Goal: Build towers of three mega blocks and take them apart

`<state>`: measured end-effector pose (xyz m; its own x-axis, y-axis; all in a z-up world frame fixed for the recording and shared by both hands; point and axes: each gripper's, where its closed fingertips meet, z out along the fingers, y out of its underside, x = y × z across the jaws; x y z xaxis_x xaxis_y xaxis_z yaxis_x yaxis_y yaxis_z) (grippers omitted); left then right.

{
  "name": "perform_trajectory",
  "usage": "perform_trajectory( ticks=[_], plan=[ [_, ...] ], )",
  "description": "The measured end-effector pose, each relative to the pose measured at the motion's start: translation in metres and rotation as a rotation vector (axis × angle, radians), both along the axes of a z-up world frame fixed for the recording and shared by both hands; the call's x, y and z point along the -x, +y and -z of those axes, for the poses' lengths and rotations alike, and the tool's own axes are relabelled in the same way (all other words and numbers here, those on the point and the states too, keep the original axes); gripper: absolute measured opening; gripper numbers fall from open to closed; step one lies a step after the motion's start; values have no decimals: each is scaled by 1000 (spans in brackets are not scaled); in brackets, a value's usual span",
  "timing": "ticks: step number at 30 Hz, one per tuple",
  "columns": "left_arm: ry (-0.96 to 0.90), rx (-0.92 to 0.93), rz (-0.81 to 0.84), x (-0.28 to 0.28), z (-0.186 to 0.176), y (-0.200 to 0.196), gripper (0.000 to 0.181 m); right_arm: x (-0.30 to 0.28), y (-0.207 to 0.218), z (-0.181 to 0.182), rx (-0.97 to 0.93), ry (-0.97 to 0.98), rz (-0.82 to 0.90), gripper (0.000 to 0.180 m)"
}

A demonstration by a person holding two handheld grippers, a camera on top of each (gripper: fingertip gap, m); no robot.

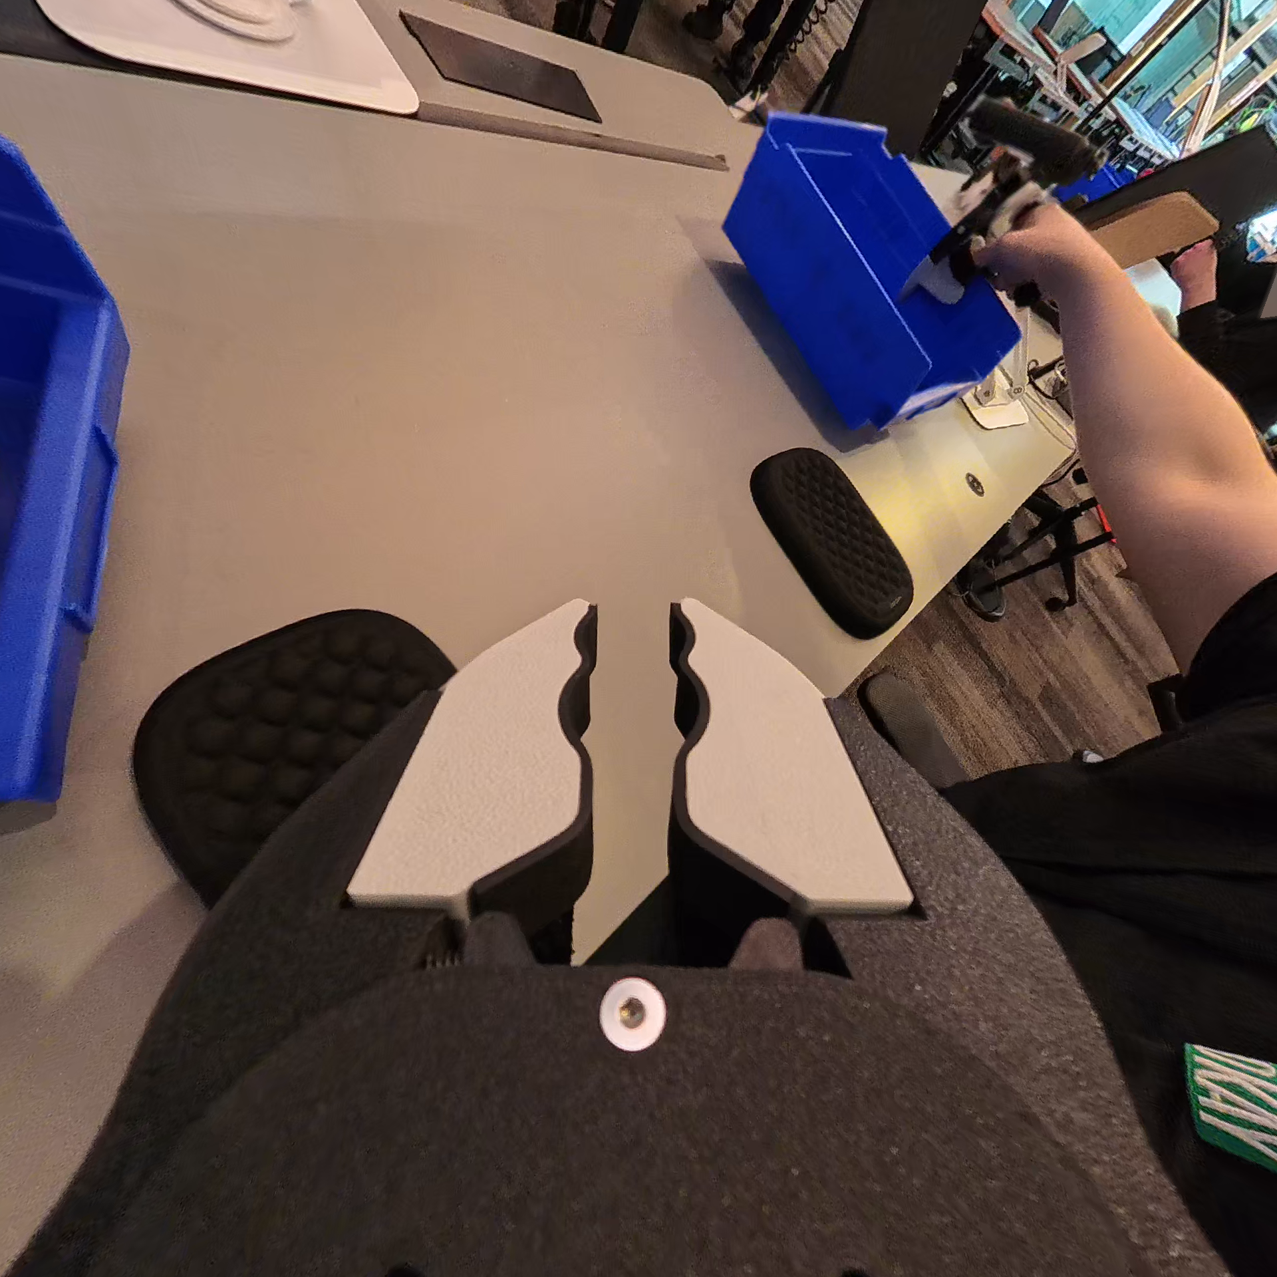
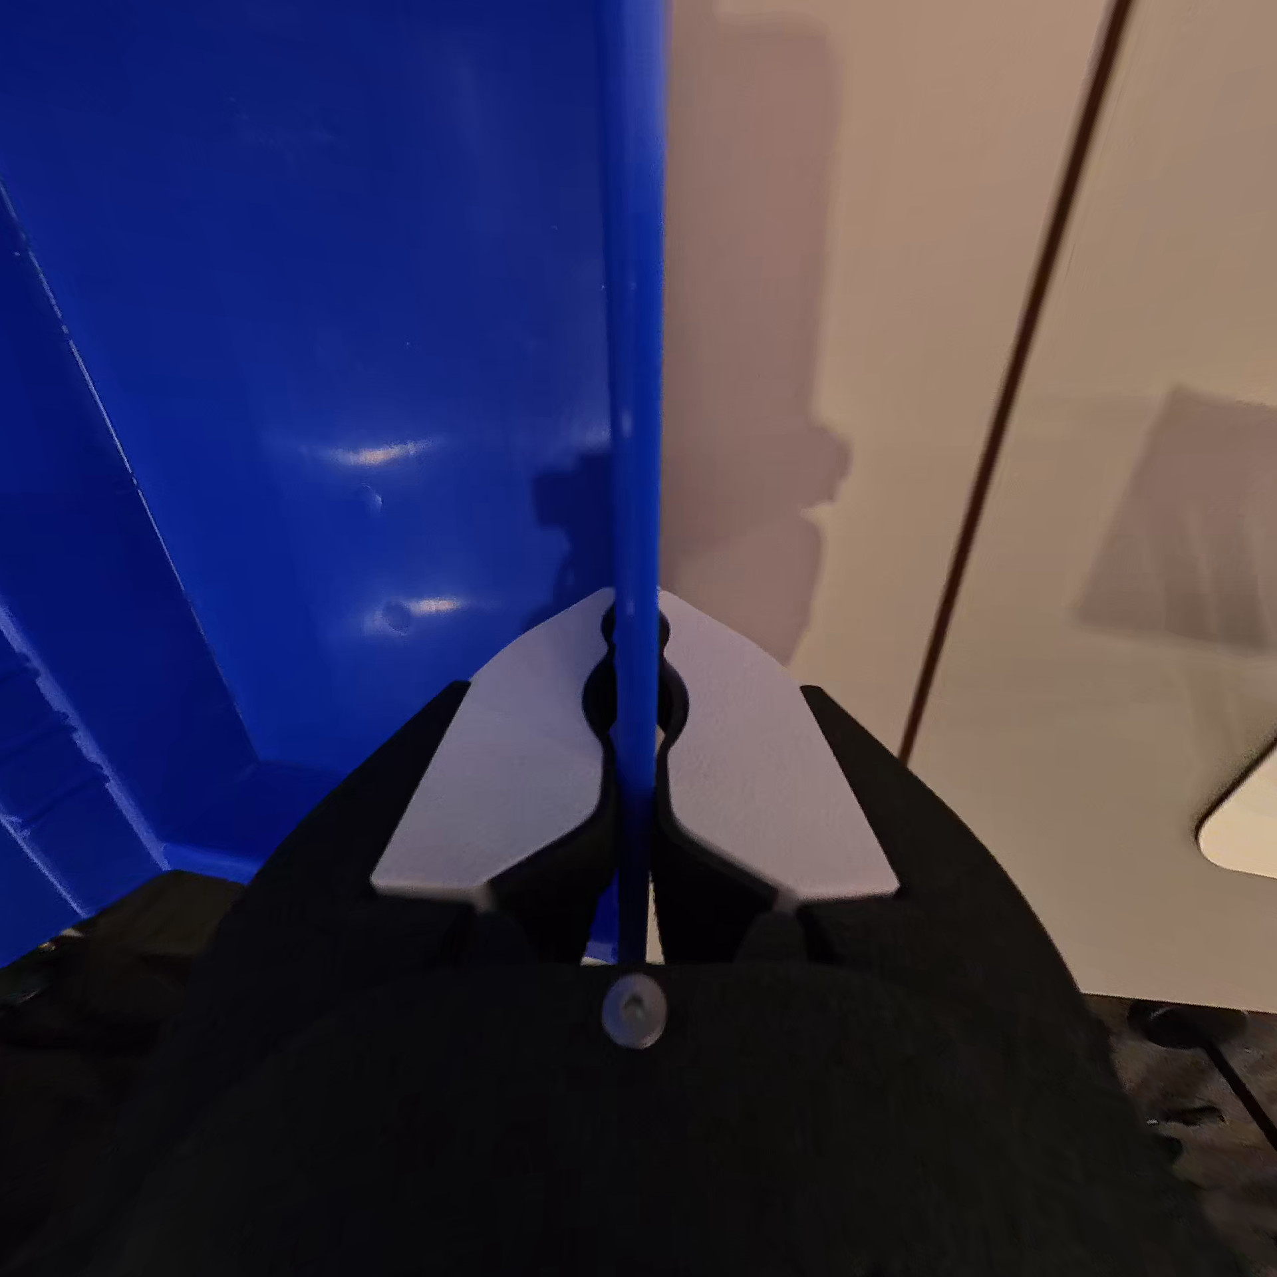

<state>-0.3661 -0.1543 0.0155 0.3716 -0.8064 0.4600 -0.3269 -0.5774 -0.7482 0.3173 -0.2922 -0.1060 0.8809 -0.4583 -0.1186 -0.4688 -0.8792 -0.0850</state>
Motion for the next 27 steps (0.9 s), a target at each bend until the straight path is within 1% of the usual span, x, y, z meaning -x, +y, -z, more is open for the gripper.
perform_trajectory(
  ticks=[4, 11, 16, 20, 23, 27],
  plan=[
    [8, -8, 4, -14, -4, -1, 19, -17, -22, 11, -4, 41, -5, 5],
    [37, -7, 25, -35, -5, -8, 20, -28, -27, 29, -2, 70, -39, 5],
    [42, -8, 27, -40, -6, -10, 19, -29, -29, 31, -13, 76, -27, 4],
    [32, -19, 4, -40, -8, -3, 19, -27, -30, 31, -19, 56, -45, 5],
    [7, -30, -26, -37, -13, 5, 20, -26, -21, 23, -119, 72, -18, 17],
    [-9, -116, -124, -16, -27, 23, 23, -31, -21, -4, -197, 15, -14, 26]
  ],
)
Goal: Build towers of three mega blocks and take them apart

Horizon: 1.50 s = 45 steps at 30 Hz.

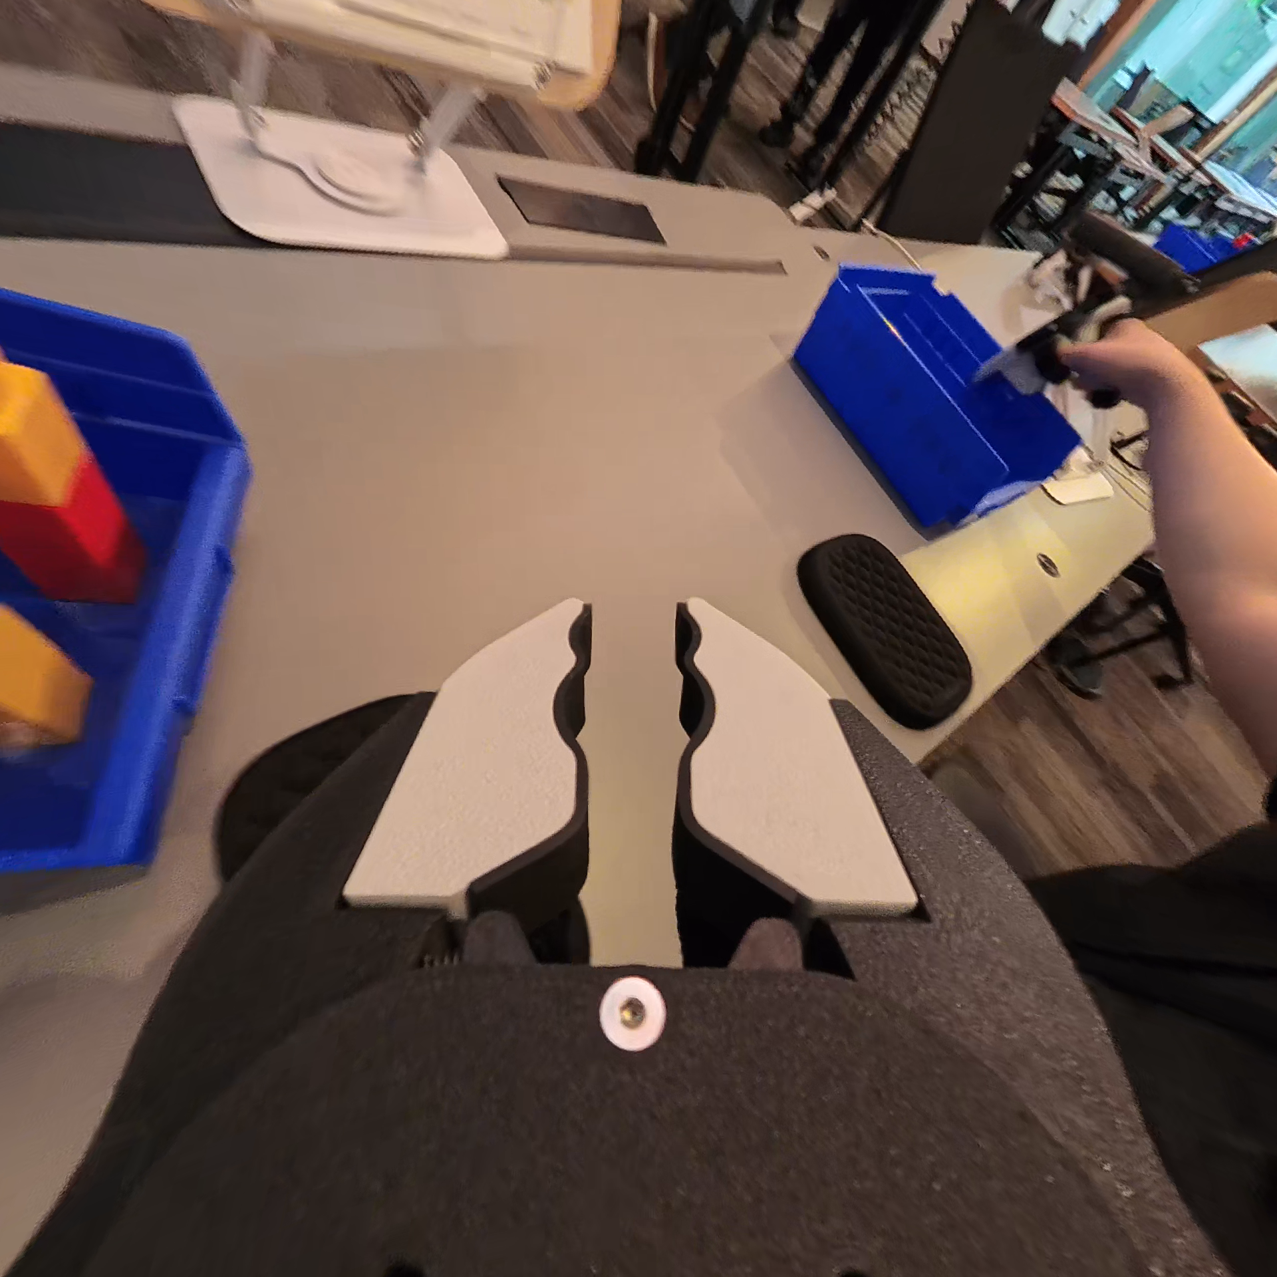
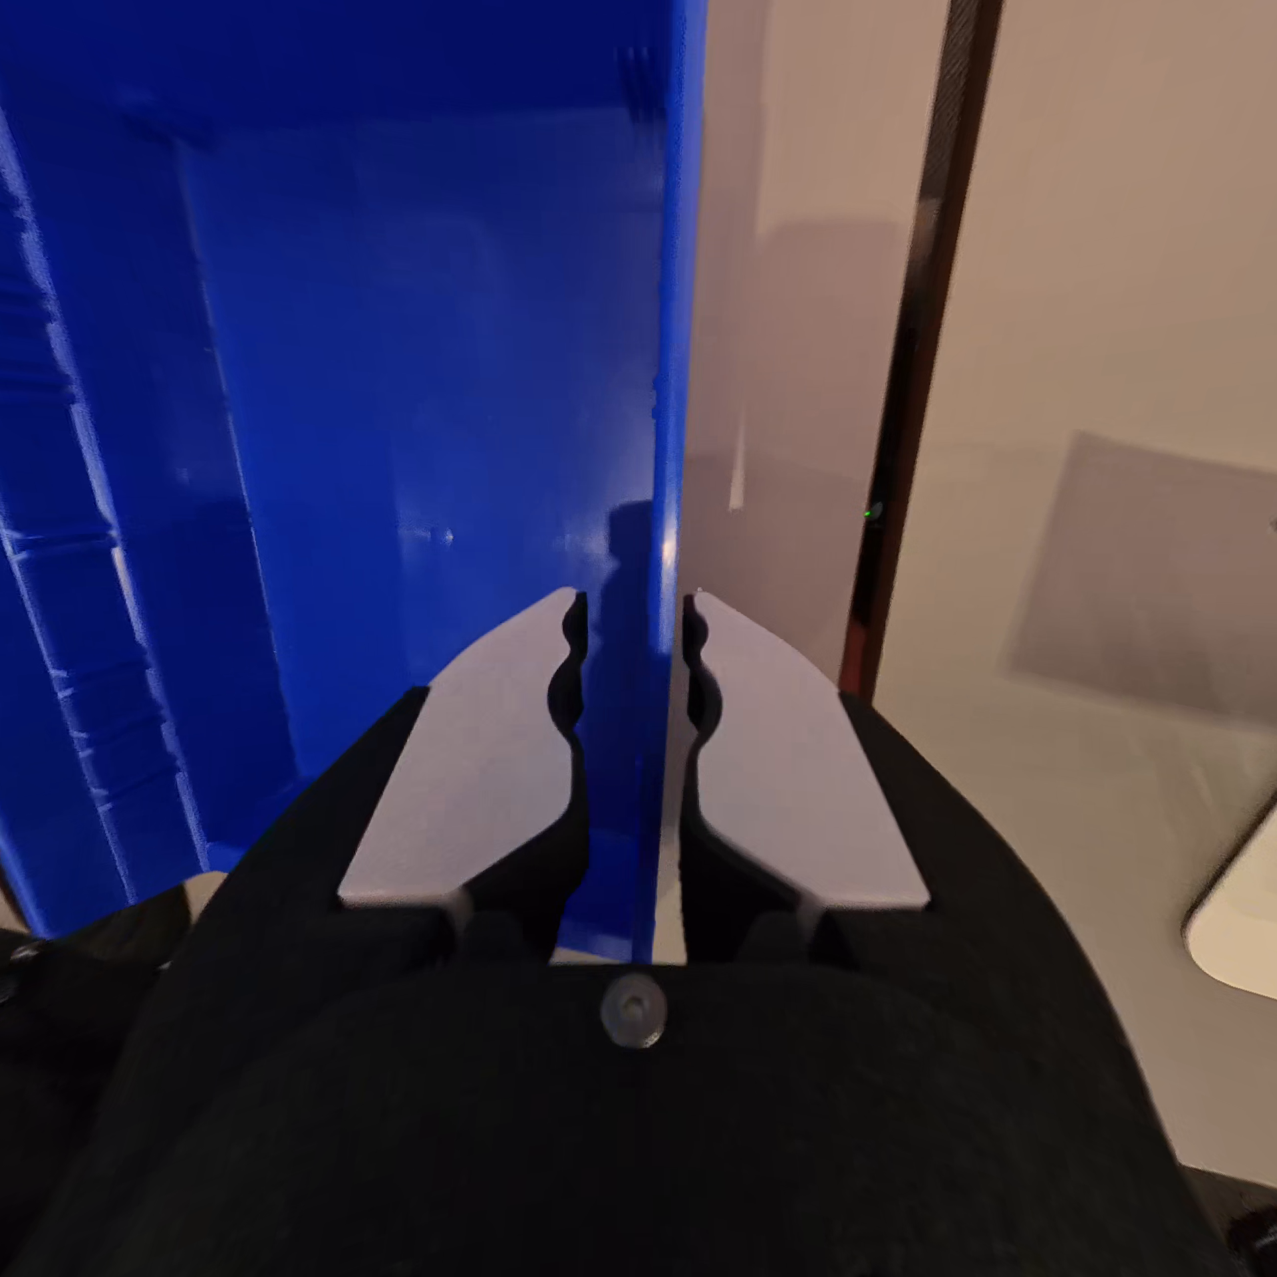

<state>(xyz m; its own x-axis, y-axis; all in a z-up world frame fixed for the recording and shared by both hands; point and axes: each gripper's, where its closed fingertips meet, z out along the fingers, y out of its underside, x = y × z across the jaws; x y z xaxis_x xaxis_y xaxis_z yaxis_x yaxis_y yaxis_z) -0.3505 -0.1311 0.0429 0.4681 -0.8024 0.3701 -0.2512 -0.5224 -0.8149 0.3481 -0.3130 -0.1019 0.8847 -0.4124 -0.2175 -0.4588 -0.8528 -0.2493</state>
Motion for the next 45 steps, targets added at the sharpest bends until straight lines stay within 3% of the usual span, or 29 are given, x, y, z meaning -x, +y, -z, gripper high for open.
perform_trajectory(
  ticks=[6, 10, 18, 25, 32, 40, 43, 45],
  plan=[
    [-65, -357, -298, 80, -60, 45, 25, -10, 14, -96, -238, -327, -23, 26],
    [-59, -527, -498, 132, -68, 77, 36, 23, 44, -171, -516, -511, -105, 29],
    [128, -121, -669, 179, 32, 139, 34, 134, 107, -227, -847, -609, -320, 34],
    [178, 56, -803, 189, 57, 170, 42, 204, 144, -208, -843, -584, -489, 33],
    [204, 244, -815, 172, 93, 174, 46, 229, 146, -186, -778, -552, -579, 34],
    [246, 314, -800, 160, 108, 171, 42, 222, 130, -172, -753, -517, -572, 34],
    [329, 336, -780, 172, 113, 172, 24, 220, 124, -164, -737, -490, -568, 34],
    [330, 364, -738, 173, 115, 173, 24, 218, 121, -160, -725, -494, -565, 34]
  ],
)
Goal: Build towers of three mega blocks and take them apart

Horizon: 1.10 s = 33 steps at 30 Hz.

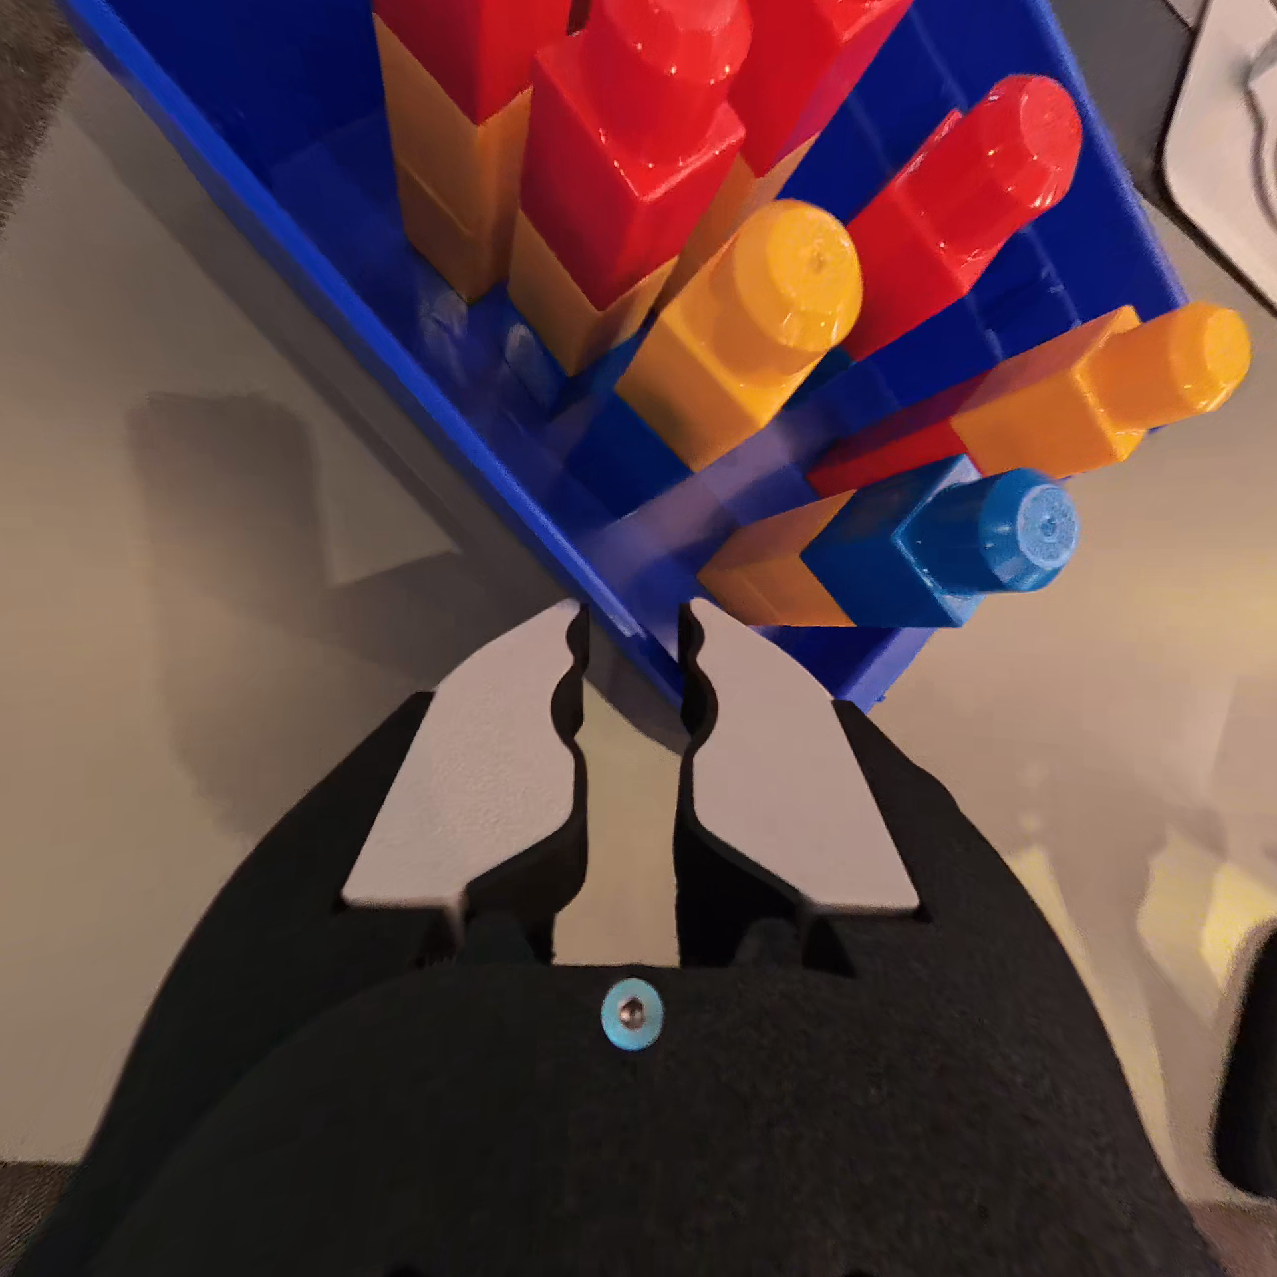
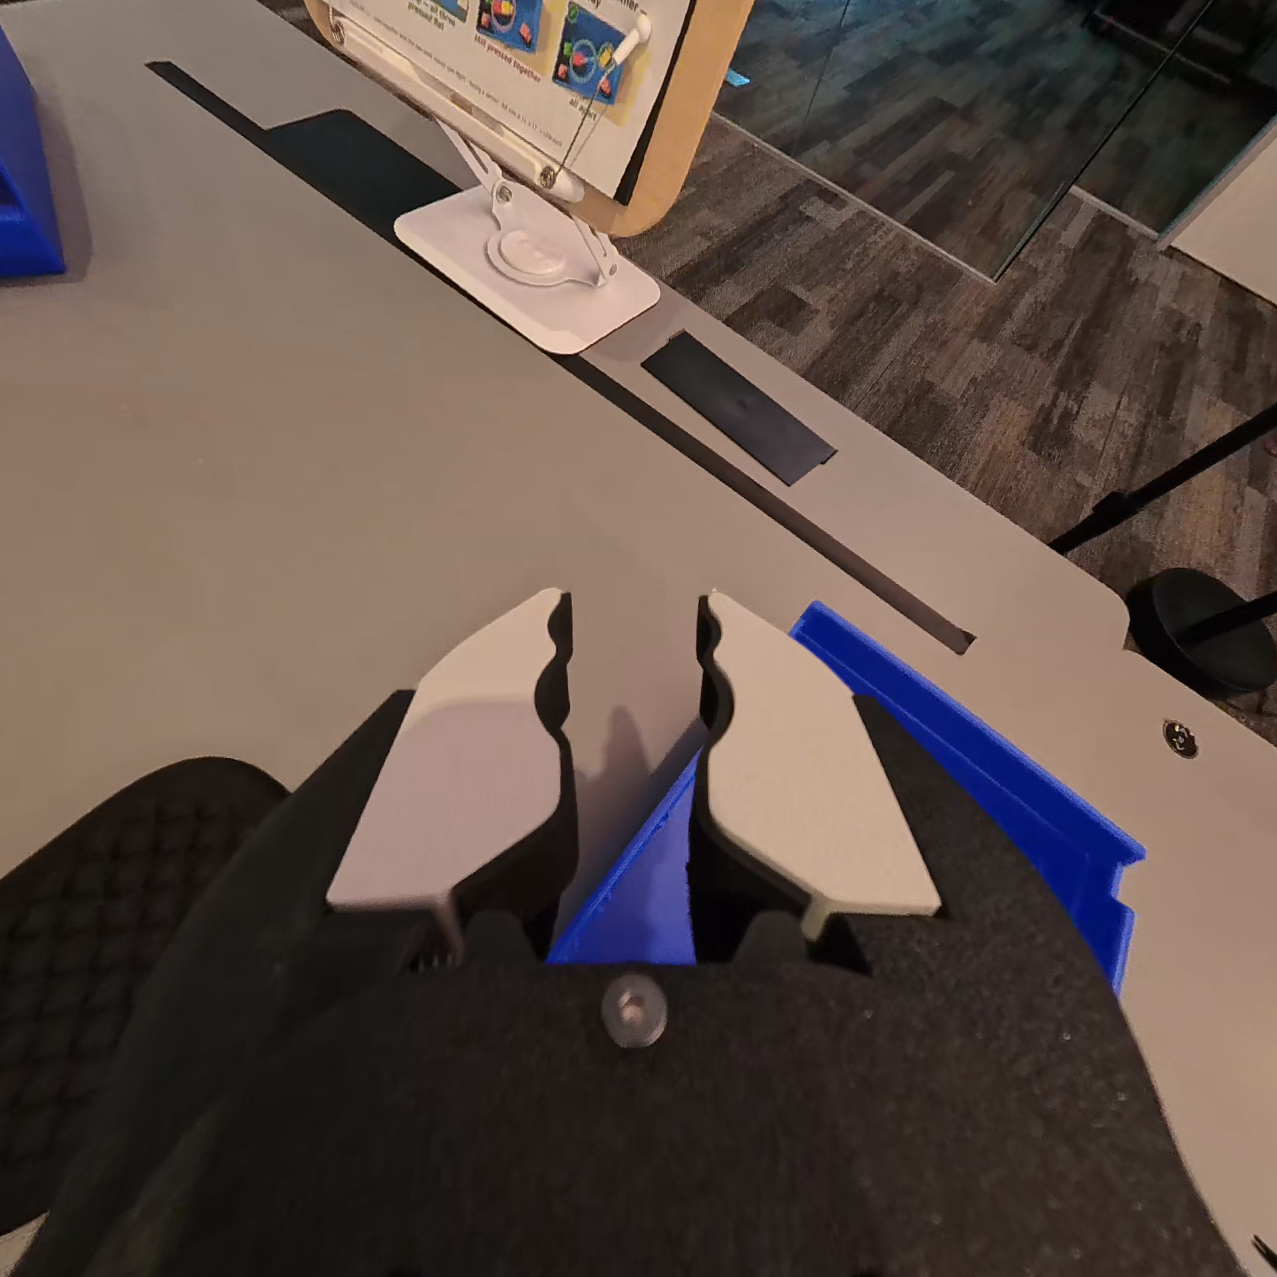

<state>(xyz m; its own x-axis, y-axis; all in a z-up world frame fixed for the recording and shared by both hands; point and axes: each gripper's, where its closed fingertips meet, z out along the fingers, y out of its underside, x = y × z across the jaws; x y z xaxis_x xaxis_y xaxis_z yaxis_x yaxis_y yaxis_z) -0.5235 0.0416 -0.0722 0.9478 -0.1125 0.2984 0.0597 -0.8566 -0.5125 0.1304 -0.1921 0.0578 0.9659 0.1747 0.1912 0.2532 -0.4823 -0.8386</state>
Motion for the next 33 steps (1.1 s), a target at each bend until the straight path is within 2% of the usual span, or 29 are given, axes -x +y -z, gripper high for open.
perform_trajectory(
  ticks=[3, 9, 23, 33],
  plan=[
    [-18, 43, 49, -2, 2, 0, 21, 0, -4, 3, 8, -1, 5, 34],
    [111, 112, 181, 6, 4, 0, 21, 5, -7, 5, 31, 5, -2, 34],
    [226, 234, 260, 70, 5, 24, 12, 24, 2, 37, 187, -70, -20, 34],
    [427, 257, 497, 99, 5, 53, 13, 56, 18, 50, 234, -110, -28, 34]
  ],
)
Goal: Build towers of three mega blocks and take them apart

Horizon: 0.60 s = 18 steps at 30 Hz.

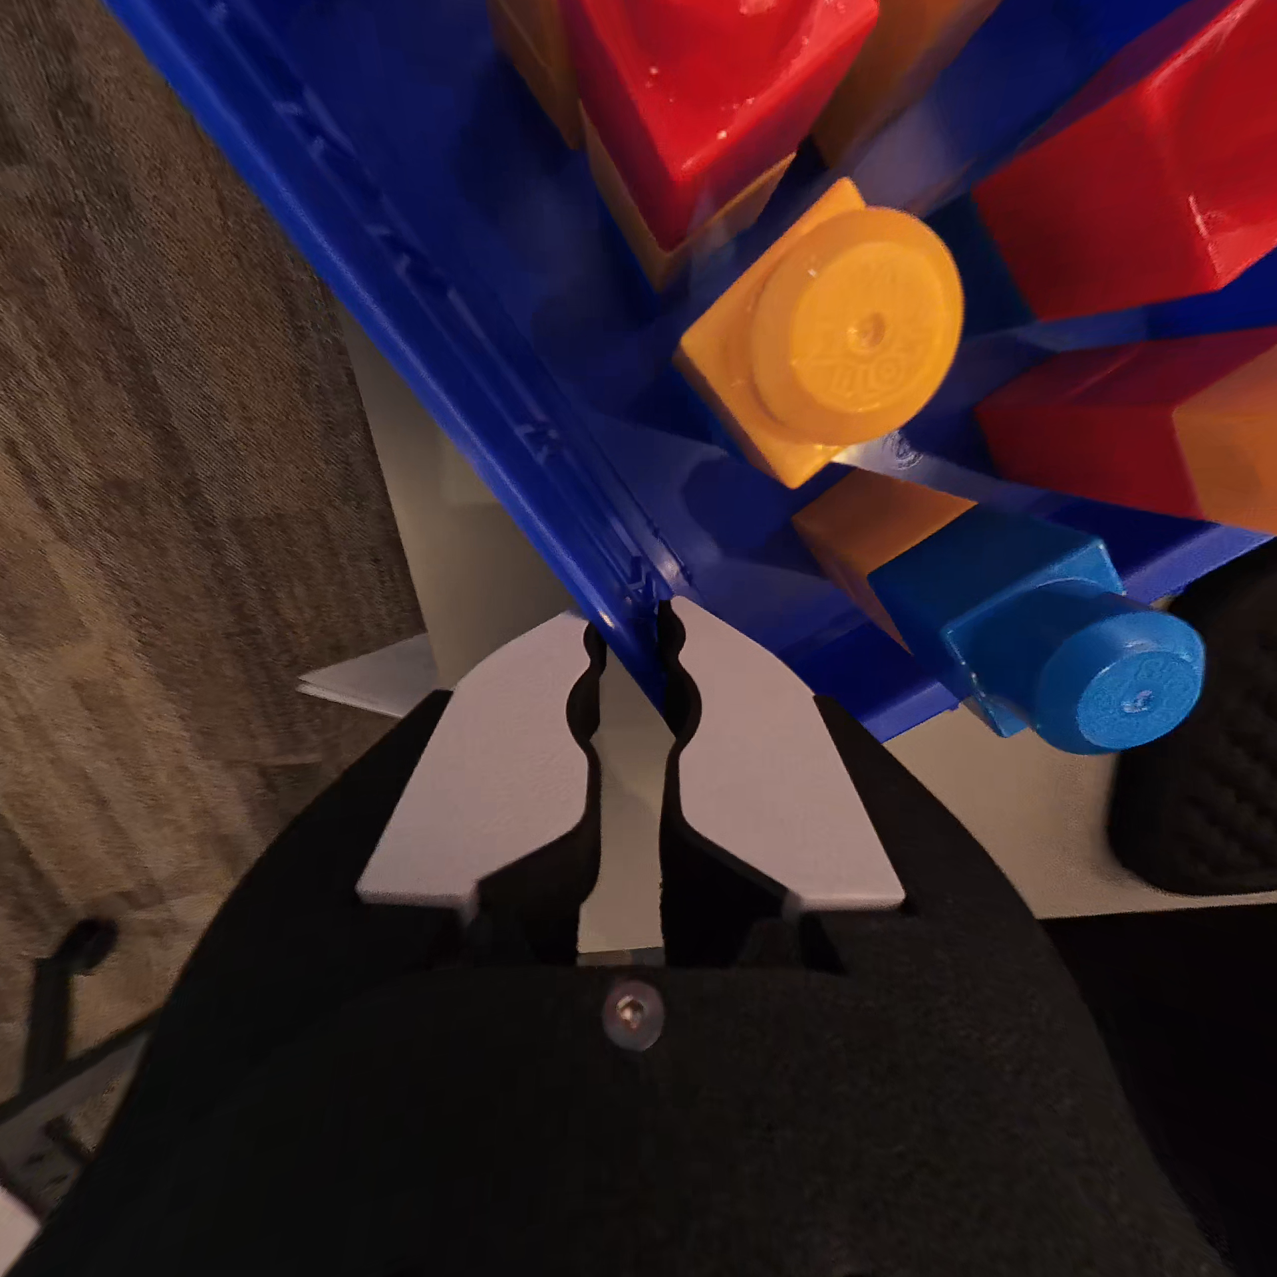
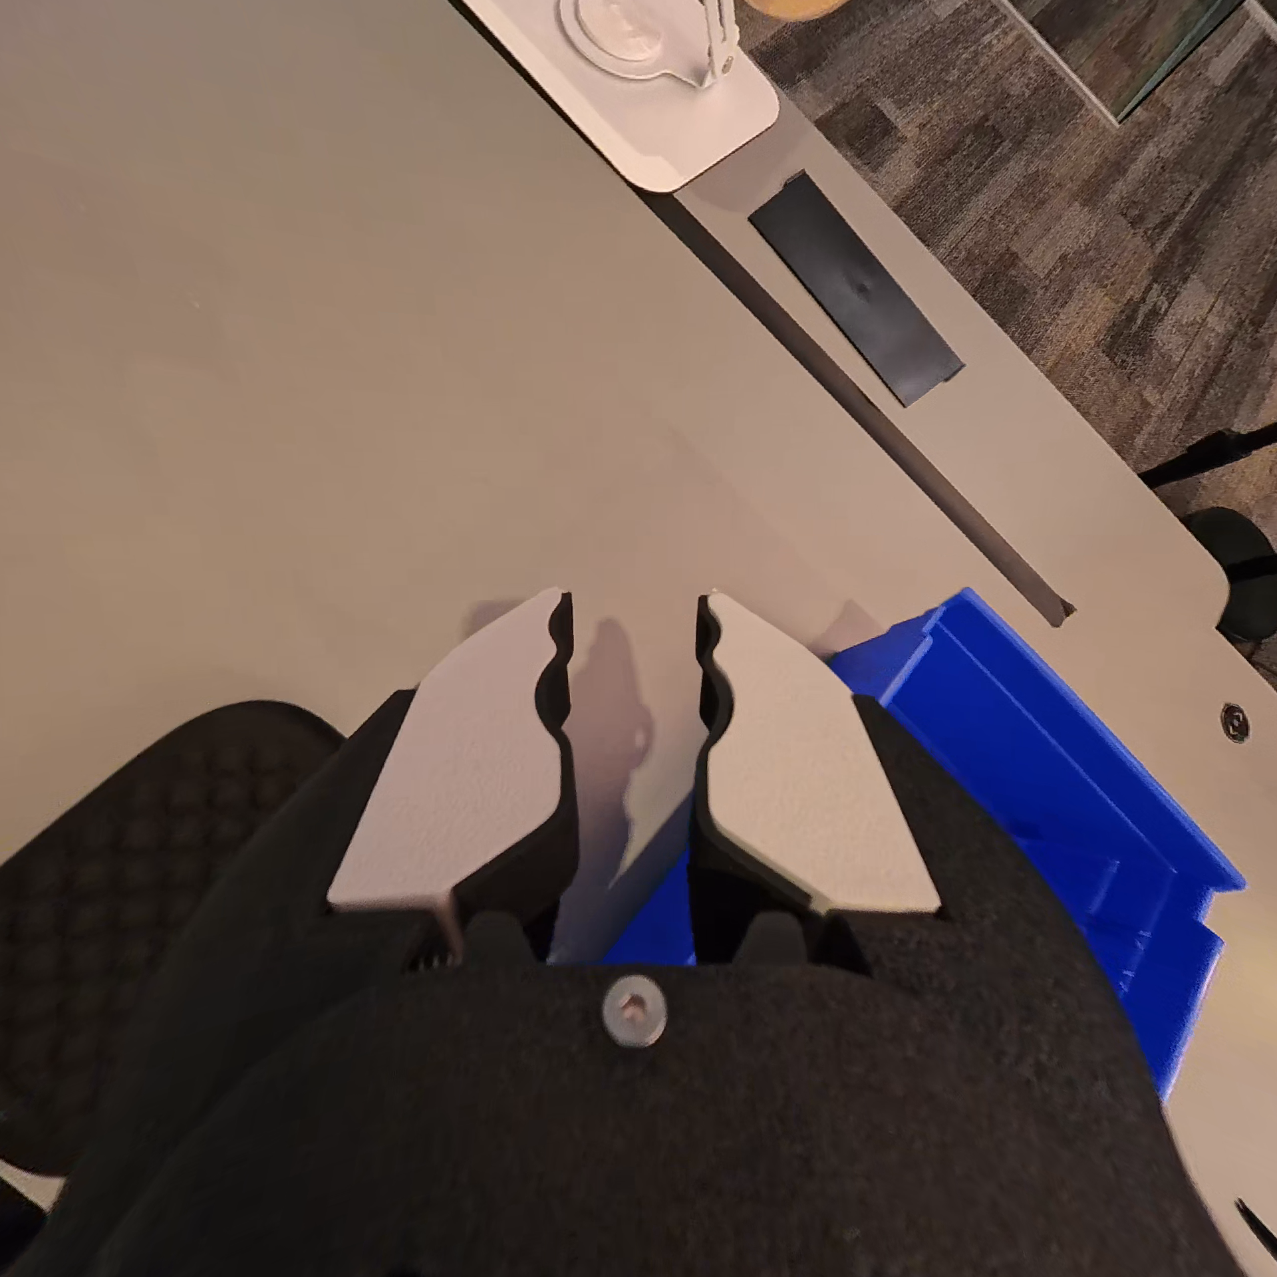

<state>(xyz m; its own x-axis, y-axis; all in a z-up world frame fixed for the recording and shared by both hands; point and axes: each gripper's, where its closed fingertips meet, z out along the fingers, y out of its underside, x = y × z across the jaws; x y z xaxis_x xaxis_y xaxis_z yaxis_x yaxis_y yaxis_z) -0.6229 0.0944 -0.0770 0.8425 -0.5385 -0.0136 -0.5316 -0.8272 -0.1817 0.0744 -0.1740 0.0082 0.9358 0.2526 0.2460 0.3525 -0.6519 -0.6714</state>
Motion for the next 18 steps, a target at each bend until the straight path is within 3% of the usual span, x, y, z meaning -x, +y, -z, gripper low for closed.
perform_trajectory(
  ticks=[9, 18],
  plan=[
    [-5, 15, 172, 1, 0, 21, 14, 23, 6, 5, 43, -8, 6, 33],
    [-162, 83, -240, -5, -1, 29, 5, 33, 9, 5, 68, -18, 14, 33]
  ],
)
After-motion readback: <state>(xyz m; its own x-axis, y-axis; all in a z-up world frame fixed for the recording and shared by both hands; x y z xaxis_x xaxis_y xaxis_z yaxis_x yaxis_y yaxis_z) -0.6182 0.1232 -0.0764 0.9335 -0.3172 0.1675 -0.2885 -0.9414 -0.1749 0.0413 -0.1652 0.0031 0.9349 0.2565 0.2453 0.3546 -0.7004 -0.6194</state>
